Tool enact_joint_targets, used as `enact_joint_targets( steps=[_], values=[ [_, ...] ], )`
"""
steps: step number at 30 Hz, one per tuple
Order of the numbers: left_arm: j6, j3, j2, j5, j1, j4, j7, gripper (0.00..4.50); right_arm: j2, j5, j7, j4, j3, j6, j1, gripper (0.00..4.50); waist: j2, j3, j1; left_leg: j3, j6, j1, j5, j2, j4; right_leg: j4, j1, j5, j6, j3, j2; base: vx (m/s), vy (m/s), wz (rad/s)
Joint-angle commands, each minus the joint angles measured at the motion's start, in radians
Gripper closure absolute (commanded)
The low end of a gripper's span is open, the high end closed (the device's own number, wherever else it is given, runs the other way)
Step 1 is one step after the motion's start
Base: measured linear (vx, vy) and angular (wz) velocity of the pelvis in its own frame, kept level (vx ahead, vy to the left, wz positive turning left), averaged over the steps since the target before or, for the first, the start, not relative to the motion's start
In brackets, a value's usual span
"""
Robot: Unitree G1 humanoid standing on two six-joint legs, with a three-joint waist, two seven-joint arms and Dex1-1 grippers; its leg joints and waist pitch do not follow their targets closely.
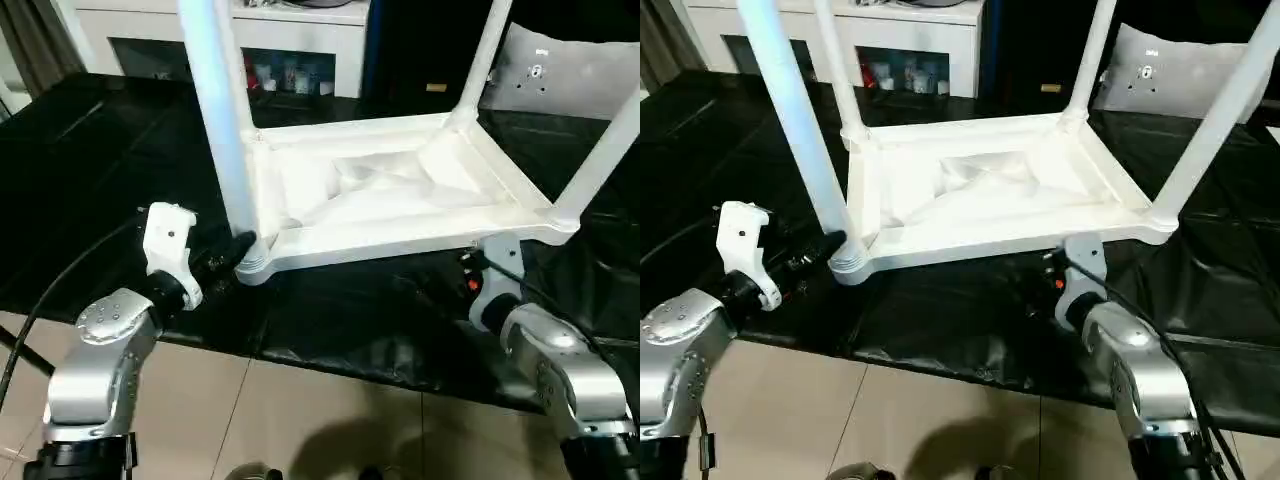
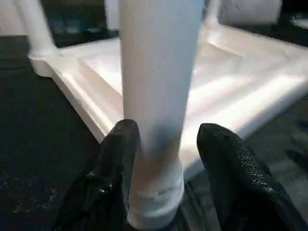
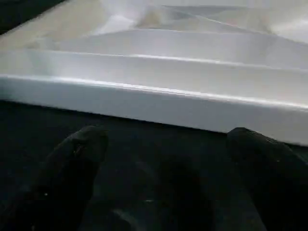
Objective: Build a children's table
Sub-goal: Rotate table base
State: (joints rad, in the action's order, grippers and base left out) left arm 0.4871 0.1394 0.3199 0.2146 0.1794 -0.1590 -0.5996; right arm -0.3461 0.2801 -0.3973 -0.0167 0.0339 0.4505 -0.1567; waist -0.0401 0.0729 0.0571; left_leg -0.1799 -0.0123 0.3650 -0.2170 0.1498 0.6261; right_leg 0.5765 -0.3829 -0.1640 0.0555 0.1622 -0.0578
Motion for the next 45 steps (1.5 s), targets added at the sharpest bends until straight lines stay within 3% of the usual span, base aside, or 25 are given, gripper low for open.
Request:
enact_joint_targets(
  steps=[1,4,8,11,12,13,14,17,23,24,27,30,33,36,38,42,43,44,45],
  values=[
    [-0.004,-0.006,0.020,0.010,0.041,0.031,-0.027,2.03,0.013,0.020,-0.015,-0.036,0.022,0.029,0.001,0.00,0.003,-0.071,0.002,0.052,0.057,-0.015,-0.195,0.090,-0.078,-0.104,0.043,-0.448,0.004,-0.080,-0.120,0.000,0.000,0.00],
    [-0.024,0.004,0.021,0.036,0.096,0.099,-0.048,2.03,0.039,-0.014,0.027,-0.017,0.034,0.035,-0.009,0.00,0.003,-0.072,0.003,0.054,0.038,-0.022,-0.213,0.097,-0.080,-0.103,0.040,-0.431,0.017,-0.082,-0.123,0.000,0.000,0.00],
    [-0.041,0.000,0.027,0.043,0.127,0.149,-0.072,2.03,0.047,-0.038,0.043,0.010,0.047,0.035,-0.023,0.00,0.005,-0.076,0.005,0.056,0.025,-0.016,-0.196,0.099,-0.083,-0.090,0.046,-0.376,0.038,-0.088,-0.129,0.000,0.000,0.00],
    [-0.075,-0.021,0.056,0.068,0.187,0.273,-0.176,2.03,0.067,-0.032,0.047,0.039,0.059,0.105,-0.049,0.00,0.005,-0.074,0.007,0.051,0.032,-0.017,-0.192,0.090,-0.081,-0.097,0.044,-0.390,0.043,-0.088,-0.127,0.000,0.000,0.00],
    [-0.078,-0.027,0.063,0.070,0.195,0.290,-0.196,2.03,0.069,-0.035,0.046,0.044,0.062,0.109,-0.052,0.00,0.005,-0.074,0.011,0.052,0.022,-0.023,-0.205,0.092,-0.081,-0.097,0.043,-0.413,0.035,-0.089,-0.130,0.000,0.000,0.00],
    [-0.098,-0.043,0.079,0.063,0.215,0.330,-0.238,2.03,0.069,-0.052,0.043,0.065,0.074,0.091,-0.065,0.00,0.011,-0.074,0.011,0.053,0.019,-0.023,-0.206,0.096,-0.083,-0.097,0.044,-0.416,0.034,-0.089,-0.133,0.000,0.000,0.00],
    [-0.098,-0.043,0.079,0.063,0.215,0.330,-0.238,2.03,0.069,-0.052,0.043,0.065,0.074,0.091,-0.065,0.00,0.005,-0.073,0.013,0.054,0.014,-0.024,-0.210,0.097,-0.084,-0.097,0.044,-0.427,0.031,-0.089,-0.133,0.000,0.000,0.00],
    [-0.113,-0.063,0.104,0.072,0.266,0.404,-0.322,2.03,0.079,-0.070,0.049,0.118,0.075,0.061,-0.092,0.00,0.006,-0.073,0.013,0.056,0.001,-0.027,-0.223,0.102,-0.088,-0.094,0.043,-0.416,0.035,-0.090,-0.134,0.000,0.000,0.00],
    [-0.143,-0.095,0.125,0.057,0.329,0.499,-0.388,1.48,0.099,-0.080,0.064,0.169,0.059,0.043,-0.121,0.00,0.001,-0.079,0.026,0.055,-0.018,-0.027,-0.200,0.108,-0.090,-0.078,0.047,-0.339,0.075,-0.099,-0.141,0.000,0.000,0.00],
    [-0.161,-0.097,0.118,0.051,0.354,0.538,-0.387,1.41,0.103,-0.082,0.070,0.187,0.054,0.032,-0.132,0.00,0.006,-0.079,0.027,0.054,-0.020,-0.027,-0.201,0.107,-0.091,-0.079,0.048,-0.332,0.078,-0.100,-0.142,0.000,0.000,0.00],
    [-0.178,-0.095,0.105,0.053,0.378,0.578,-0.390,1.12,0.108,-0.084,0.072,0.204,0.050,0.020,-0.143,0.00,0.007,-0.078,0.027,0.053,-0.019,-0.023,-0.197,0.105,-0.088,-0.081,0.054,-0.348,0.078,-0.101,-0.147,0.000,0.000,0.00],
    [-0.184,-0.100,0.097,0.061,0.397,0.611,-0.430,0.96,0.112,-0.088,0.065,0.221,0.051,0.008,-0.151,0.00,0.008,-0.080,0.027,0.051,-0.010,-0.024,-0.178,0.105,-0.087,-0.082,0.051,-0.346,0.075,-0.100,-0.145,0.000,0.000,0.00],
    [-0.190,-0.103,0.091,0.068,0.406,0.623,-0.438,0.78,0.112,-0.093,0.060,0.235,0.052,0.002,-0.152,0.00,0.008,-0.081,0.027,0.051,-0.008,-0.023,-0.162,0.109,-0.087,-0.076,0.052,-0.323,0.089,-0.102,-0.146,0.000,0.000,0.00],
    [-0.236,-0.113,0.064,0.064,0.428,0.644,-0.422,0.53,0.115,-0.120,0.072,0.325,0.059,-0.029,-0.192,0.00,0.006,-0.079,0.025,0.049,-0.014,-0.024,-0.172,0.107,-0.087,-0.077,0.051,-0.323,0.101,-0.101,-0.146,0.000,0.000,0.00],
    [-0.210,-0.115,0.049,0.090,0.423,0.610,-0.441,0.33,0.126,-0.124,0.088,0.380,0.049,-0.055,-0.224,0.00,0.009,-0.080,0.026,0.049,-0.018,-0.023,-0.174,0.108,-0.086,-0.078,0.054,-0.337,0.106,-0.102,-0.151,0.000,0.000,0.00],
    [-0.136,-0.129,0.032,0.151,0.377,0.474,-0.480,0.09,0.145,-0.136,0.096,0.471,0.047,-0.093,-0.280,0.00,0.006,-0.081,0.024,0.050,-0.024,-0.024,-0.170,0.113,-0.087,-0.069,0.054,-0.309,0.123,-0.103,-0.149,0.000,0.000,0.00],
    [-0.122,-0.131,0.030,0.161,0.367,0.447,-0.485,0.03,0.149,-0.138,0.097,0.484,0.047,-0.098,-0.288,0.00,0.009,-0.080,0.019,0.050,-0.024,-0.017,-0.166,0.114,-0.088,-0.065,0.057,-0.293,0.136,-0.104,-0.149,0.000,0.000,0.00],
    [-0.077,-0.146,0.034,0.190,0.339,0.379,-0.499,0.03,0.154,-0.142,0.100,0.504,0.048,-0.108,-0.300,0.00,0.009,-0.081,0.018,0.046,-0.022,-0.022,-0.168,0.111,-0.086,-0.066,0.054,-0.296,0.140,-0.106,-0.149,0.000,0.000,0.00],
    [-0.022,-0.169,0.042,0.225,0.302,0.296,-0.519,0.03,0.163,-0.147,0.101,0.533,0.048,-0.123,-0.315,0.00,0.013,-0.081,0.013,0.047,-0.016,-0.011,-0.150,0.110,-0.087,-0.060,0.062,-0.287,0.148,-0.107,-0.150,0.000,0.000,0.00]
  ],
)
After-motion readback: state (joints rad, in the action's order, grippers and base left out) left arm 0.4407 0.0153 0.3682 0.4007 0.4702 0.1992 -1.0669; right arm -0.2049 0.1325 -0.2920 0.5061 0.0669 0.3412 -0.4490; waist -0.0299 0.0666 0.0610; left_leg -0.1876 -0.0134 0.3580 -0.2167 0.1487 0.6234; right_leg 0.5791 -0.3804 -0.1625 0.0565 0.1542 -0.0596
